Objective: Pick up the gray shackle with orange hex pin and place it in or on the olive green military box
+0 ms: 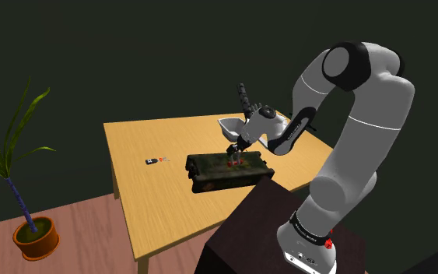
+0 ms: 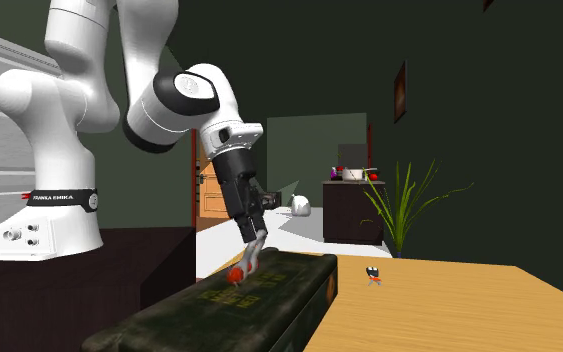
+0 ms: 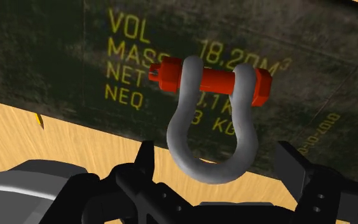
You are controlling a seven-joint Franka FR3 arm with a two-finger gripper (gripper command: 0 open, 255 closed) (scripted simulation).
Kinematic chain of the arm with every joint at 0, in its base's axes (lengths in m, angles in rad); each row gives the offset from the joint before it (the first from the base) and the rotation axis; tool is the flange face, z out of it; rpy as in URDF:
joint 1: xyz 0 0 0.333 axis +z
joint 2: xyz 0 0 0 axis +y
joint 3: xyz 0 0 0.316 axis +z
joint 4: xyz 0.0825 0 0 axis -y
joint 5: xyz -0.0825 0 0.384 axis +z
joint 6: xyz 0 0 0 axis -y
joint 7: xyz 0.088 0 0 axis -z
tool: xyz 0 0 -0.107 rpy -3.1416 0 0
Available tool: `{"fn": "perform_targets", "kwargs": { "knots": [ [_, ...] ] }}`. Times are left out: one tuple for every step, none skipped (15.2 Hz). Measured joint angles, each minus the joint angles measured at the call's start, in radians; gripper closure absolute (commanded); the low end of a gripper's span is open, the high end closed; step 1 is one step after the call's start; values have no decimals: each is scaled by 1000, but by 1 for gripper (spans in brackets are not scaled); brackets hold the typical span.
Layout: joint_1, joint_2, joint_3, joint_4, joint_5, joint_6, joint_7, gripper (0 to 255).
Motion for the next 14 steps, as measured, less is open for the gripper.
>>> {"fn": "perform_targets", "kwargs": {
  "knots": [
    [0,0,0,0,0,0,0,0],
    [0,0,0,0,0,0,0,0],
    [0,0,0,0,0,0,0,0],
    [0,0,0,0,0,0,0,0],
    [-30,-31,37,-29,50,-14,-51,0],
    [-56,-69,73,-60,138,-28,-134,0],
    [-93,-122,133,-103,249,-51,-239,0],
    [-117,-168,171,-137,387,-67,-362,0],
    [-120,-194,185,-156,468,-77,-432,0],
    [-120,-209,187,-169,507,-81,-469,0],
    [-118,-217,186,-175,535,-83,-496,0],
    [-116,-222,186,-178,552,-85,-511,0],
    [-115,-224,186,-180,560,-86,-518,0],
    [-114,-225,185,-181,564,-87,-522,0]
  ]
}}
